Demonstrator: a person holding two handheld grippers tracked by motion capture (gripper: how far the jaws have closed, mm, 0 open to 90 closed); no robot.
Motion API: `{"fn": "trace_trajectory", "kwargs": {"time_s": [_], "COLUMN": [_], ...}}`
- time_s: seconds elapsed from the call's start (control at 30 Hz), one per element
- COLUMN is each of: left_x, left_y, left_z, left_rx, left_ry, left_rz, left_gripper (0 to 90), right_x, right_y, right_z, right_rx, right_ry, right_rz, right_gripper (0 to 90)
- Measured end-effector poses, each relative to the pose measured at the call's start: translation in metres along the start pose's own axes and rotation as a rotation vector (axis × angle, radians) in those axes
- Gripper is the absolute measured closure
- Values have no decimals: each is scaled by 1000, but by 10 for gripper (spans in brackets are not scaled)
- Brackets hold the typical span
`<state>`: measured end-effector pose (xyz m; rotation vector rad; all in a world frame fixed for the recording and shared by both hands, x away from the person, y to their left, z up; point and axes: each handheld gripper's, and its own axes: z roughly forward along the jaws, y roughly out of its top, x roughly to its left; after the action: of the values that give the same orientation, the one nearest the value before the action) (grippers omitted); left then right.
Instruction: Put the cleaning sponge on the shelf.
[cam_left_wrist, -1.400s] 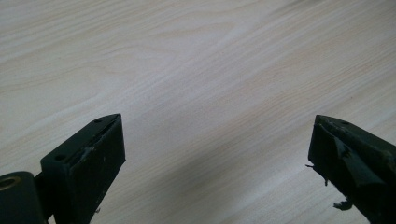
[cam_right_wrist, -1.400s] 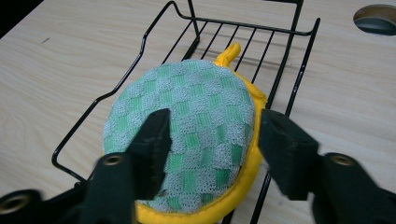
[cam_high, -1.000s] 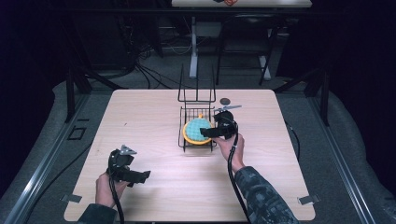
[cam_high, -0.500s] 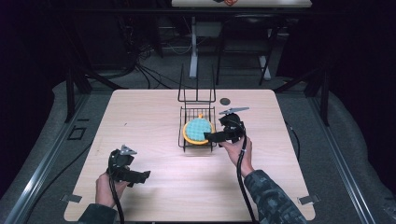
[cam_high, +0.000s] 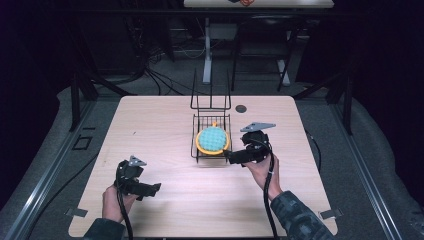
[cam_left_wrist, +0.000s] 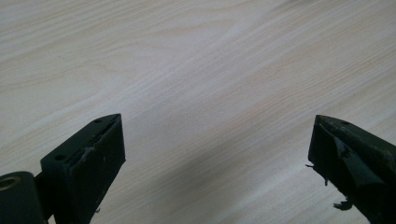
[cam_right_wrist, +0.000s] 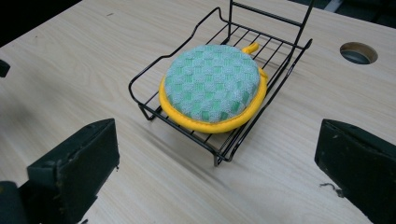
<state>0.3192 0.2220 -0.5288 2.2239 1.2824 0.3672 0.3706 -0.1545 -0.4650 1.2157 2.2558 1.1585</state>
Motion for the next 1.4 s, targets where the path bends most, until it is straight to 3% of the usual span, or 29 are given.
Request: {"fn": "trace_trajectory", "kwargs": {"time_s": [0.37, 0.53, 0.8, 1.0, 1.3, 1.4], "left_x": [0, 0, 0, 0, -1, -1], "left_y": [0, 0, -1, 0, 0, 0], "left_z": [0, 0, 0, 0, 1, 1], "left_rx": [1, 2, 5, 10, 11, 12], "left_ry": [2, 3, 3, 2, 8, 8], "left_rz": [1, 2, 3, 3, 6, 7], "left_gripper": [38, 38, 38, 38, 37, 37], "right_x": [7, 6, 0, -10, -29, -34], "right_y": [-14, -21, -50, -79, -118, -127], "right_z": [-30, -46, -65, -68, -61, -56], "right_rx": [34, 44, 97, 157, 187, 222], "right_ry": [13, 13, -6, -35, -71, -84], "right_rz": [-64, -70, -69, -41, 23, -10], "right_gripper": [0, 0, 0, 0, 0, 0]}}
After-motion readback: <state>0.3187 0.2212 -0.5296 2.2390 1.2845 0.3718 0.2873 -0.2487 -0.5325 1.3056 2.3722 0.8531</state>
